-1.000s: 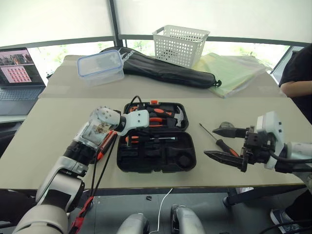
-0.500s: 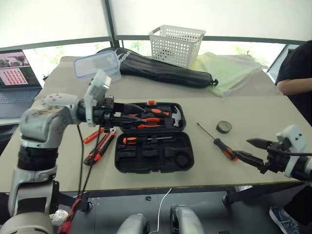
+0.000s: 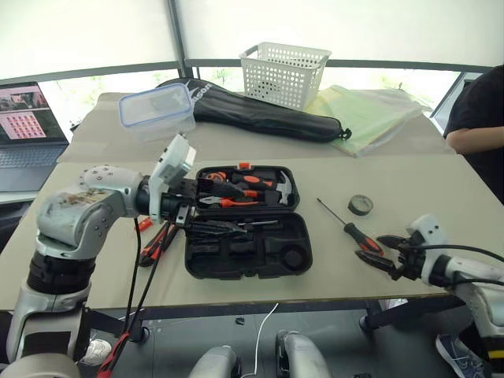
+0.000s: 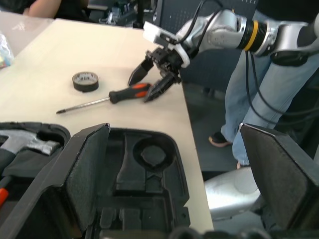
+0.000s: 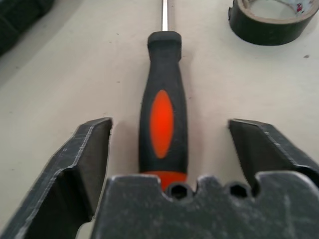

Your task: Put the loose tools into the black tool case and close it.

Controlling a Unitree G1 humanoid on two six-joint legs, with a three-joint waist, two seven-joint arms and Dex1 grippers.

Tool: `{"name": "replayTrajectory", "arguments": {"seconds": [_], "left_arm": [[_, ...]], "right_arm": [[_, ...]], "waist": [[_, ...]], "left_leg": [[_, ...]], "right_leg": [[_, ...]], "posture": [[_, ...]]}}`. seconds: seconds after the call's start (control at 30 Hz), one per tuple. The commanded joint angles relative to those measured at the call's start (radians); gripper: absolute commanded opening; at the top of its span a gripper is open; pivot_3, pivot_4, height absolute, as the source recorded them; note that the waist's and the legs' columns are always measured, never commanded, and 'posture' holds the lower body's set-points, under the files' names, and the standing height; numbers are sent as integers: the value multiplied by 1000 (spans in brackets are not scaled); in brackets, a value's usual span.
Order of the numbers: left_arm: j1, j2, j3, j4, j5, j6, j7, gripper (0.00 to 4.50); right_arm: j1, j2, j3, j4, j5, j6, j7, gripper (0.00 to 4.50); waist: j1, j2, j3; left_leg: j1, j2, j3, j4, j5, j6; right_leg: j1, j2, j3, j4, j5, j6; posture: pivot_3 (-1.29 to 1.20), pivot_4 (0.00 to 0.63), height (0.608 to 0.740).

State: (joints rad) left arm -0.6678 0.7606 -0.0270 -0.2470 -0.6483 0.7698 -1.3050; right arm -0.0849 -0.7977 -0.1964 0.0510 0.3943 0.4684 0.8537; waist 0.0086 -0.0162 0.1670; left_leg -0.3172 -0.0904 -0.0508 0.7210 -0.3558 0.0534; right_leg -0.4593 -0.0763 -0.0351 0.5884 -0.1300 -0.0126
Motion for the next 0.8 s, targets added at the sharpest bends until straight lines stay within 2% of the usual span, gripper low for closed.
{"name": "replayTrajectory", "arguments": {"seconds": [0.03,0.2,0.33,0.43,0.6,0.8], "left_arm": [[-11,20,-2,-3,20,-45,-2,4500],[12,49,5,6,35,-80,-14,4500],[54,112,30,12,43,-97,-34,4500],[103,163,62,-2,24,-90,-62,4500],[167,203,63,-39,32,-122,-87,4500],[165,197,50,-62,34,-119,-65,4500]], "right_arm": [[14,4,14,1,-20,-70,44,2753],[20,-9,-57,-22,12,-56,43,1068],[-14,-75,-113,-99,74,-31,116,1026],[-86,-127,-86,-182,131,9,189,1026],[-269,-139,106,-252,83,-42,307,1026],[-474,-28,370,-205,-81,-143,370,1026]], "waist": [[0,0,0],[0,0,0],[-1,2,1],[-10,3,1],[-17,3,1],[-13,2,2]], "left_leg": [[0,0,0,0,0,0],[0,1,0,-1,0,0],[-1,0,0,-1,0,0],[-1,0,0,-1,0,0],[0,1,0,-6,0,0],[-3,0,-1,-4,0,0]], "right_leg": [[0,0,0,0,0,0],[-1,0,0,0,0,0],[-1,0,0,0,0,0],[-2,1,0,0,0,0],[-2,1,-1,-1,0,0],[-3,0,-3,-3,0,0]], "posture": [[0,150,740],[0,150,740],[0,150,740],[0,150,740],[0,150,740],[0,150,740]]}}
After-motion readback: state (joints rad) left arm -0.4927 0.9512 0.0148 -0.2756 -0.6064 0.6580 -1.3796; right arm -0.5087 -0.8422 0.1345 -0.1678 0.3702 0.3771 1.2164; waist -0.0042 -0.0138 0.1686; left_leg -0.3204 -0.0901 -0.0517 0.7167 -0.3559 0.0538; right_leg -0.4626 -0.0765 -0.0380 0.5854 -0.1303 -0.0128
